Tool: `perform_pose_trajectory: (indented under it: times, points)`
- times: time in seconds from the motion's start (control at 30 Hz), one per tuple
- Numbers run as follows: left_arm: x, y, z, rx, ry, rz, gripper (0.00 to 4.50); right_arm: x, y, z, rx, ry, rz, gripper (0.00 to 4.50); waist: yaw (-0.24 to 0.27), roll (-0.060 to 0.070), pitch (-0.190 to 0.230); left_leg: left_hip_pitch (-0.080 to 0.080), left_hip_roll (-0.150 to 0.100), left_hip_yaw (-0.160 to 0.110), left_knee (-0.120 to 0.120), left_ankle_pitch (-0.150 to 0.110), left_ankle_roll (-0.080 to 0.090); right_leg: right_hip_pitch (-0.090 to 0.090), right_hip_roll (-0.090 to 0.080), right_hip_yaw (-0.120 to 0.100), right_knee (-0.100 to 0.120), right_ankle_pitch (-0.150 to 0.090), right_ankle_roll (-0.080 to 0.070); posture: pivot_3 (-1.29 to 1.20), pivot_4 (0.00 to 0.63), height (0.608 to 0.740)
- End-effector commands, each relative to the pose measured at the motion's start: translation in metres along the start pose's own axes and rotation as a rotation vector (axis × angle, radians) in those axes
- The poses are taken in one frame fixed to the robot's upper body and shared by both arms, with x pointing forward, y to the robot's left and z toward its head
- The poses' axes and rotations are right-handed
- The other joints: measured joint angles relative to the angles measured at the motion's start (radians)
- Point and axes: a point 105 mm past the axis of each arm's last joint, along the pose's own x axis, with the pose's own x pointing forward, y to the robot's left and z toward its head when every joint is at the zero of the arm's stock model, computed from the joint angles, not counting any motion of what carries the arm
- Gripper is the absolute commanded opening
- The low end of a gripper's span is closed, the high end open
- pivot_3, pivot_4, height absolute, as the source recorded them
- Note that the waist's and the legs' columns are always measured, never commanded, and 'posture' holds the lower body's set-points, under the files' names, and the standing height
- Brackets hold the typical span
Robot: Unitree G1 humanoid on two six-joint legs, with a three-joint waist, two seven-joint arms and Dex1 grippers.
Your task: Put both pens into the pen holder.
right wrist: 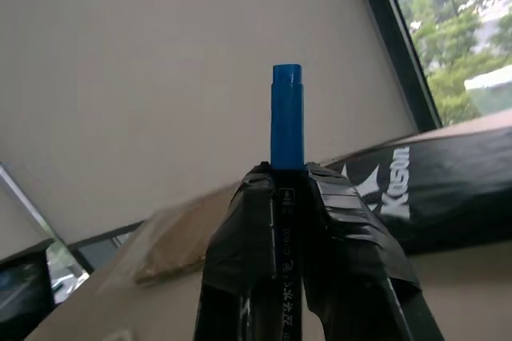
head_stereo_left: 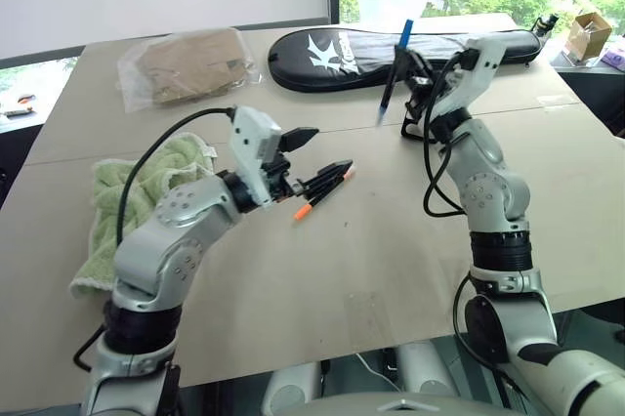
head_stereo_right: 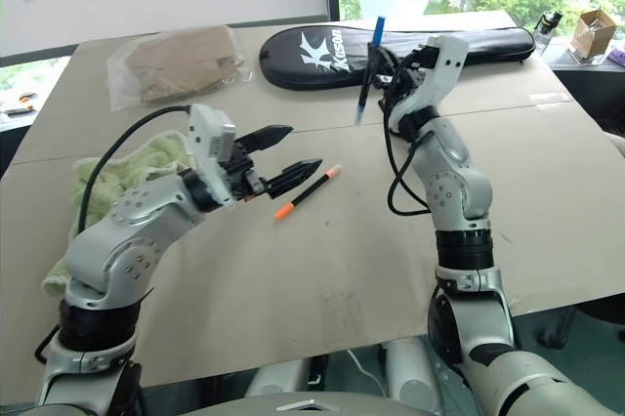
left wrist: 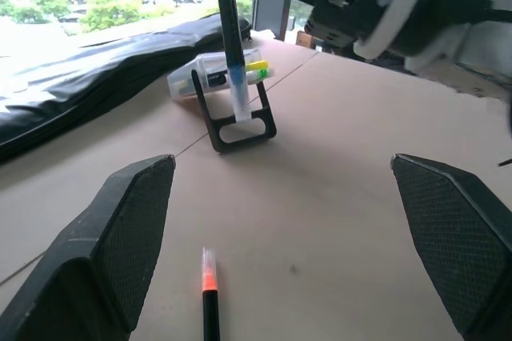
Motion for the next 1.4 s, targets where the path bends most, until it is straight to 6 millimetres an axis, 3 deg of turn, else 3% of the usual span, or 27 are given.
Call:
perform_pose_trajectory:
  times: [0.03, 0.37, 0.6, 0.9, 1.0, 1.07, 1.13, 1.27, 1.4]
  points:
    - [0.012, -0.003, 0.003, 0.070, -0.013, -0.014, 4.50, -0.002, 0.022, 0.007, 0.106, -0.007, 0.048, 0.02, 0.000, 0.000, 0.000, 0.000, 0.000, 0.000, 0.000, 0.000, 0.000, 0.000, 0.000, 0.000, 0.001, 0.000, 0.000, 0.00, 0.150, 0.740]
    - [0.022, 0.022, 0.001, 0.132, -0.012, 0.117, 4.50, -0.012, 0.041, 0.002, 0.174, 0.055, 0.102, 0.02, 0.003, -0.001, 0.000, 0.000, 0.000, 0.000, 0.000, 0.000, 0.000, 0.000, 0.000, 0.000, 0.000, 0.000, 0.000, 0.00, 0.150, 0.740]
    - [0.016, 0.055, 0.003, 0.174, 0.007, 0.278, 4.50, -0.025, 0.036, 0.002, 0.169, 0.092, 0.110, 0.02, 0.003, -0.001, 0.000, 0.000, 0.000, 0.000, 0.000, 0.000, 0.001, 0.000, 0.000, 0.000, 0.001, 0.000, 0.000, 0.00, 0.150, 0.740]
    - [0.014, 0.060, 0.005, 0.178, 0.005, 0.303, 4.50, -0.035, 0.023, 0.004, 0.128, 0.098, 0.067, 0.02, 0.003, -0.001, 0.000, 0.000, 0.000, 0.000, 0.000, 0.000, 0.001, 0.000, 0.000, 0.000, 0.000, 0.000, 0.000, 0.00, 0.150, 0.740]
    - [0.016, 0.053, 0.010, 0.155, -0.028, 0.261, 4.50, -0.037, 0.008, 0.017, 0.045, 0.019, -0.017, 0.02, 0.003, -0.001, 0.000, 0.000, 0.000, 0.000, 0.000, 0.000, 0.001, 0.000, 0.000, 0.000, 0.001, 0.000, 0.000, 0.00, 0.150, 0.740]
    - [0.018, 0.027, 0.015, 0.086, -0.068, 0.115, 4.50, -0.043, -0.019, 0.037, -0.114, -0.088, -0.156, 0.02, 0.006, -0.001, -0.001, 0.000, 0.000, 0.000, 0.001, 0.000, 0.001, 0.000, 0.000, 0.000, 0.001, 0.000, 0.000, 0.00, 0.150, 0.740]
    - [0.018, 0.004, 0.018, 0.047, -0.087, -0.009, 4.50, -0.048, -0.033, 0.053, -0.226, -0.168, -0.235, 0.02, 0.007, -0.001, -0.001, -0.001, 0.000, 0.000, 0.001, 0.000, 0.001, 0.000, 0.000, -0.001, 0.000, 0.000, 0.001, 0.00, 0.150, 0.740]
    - [0.016, -0.013, 0.020, -0.006, -0.098, -0.091, 4.50, -0.050, -0.044, 0.071, -0.414, -0.269, -0.301, 0.02, 0.000, -0.001, -0.001, -0.001, 0.000, 0.002, 0.001, 0.001, -0.001, 0.000, 0.000, 0.001, -0.001, 0.000, 0.001, 0.00, 0.150, 0.740]
    - [0.018, -0.016, 0.024, -0.022, -0.109, -0.110, 4.50, -0.048, -0.049, 0.075, -0.530, -0.313, -0.305, 0.02, 0.000, -0.001, -0.001, 0.001, 0.000, 0.003, 0.001, 0.000, 0.000, 0.000, 0.001, 0.002, 0.001, 0.000, 0.001, 0.00, 0.150, 0.740]
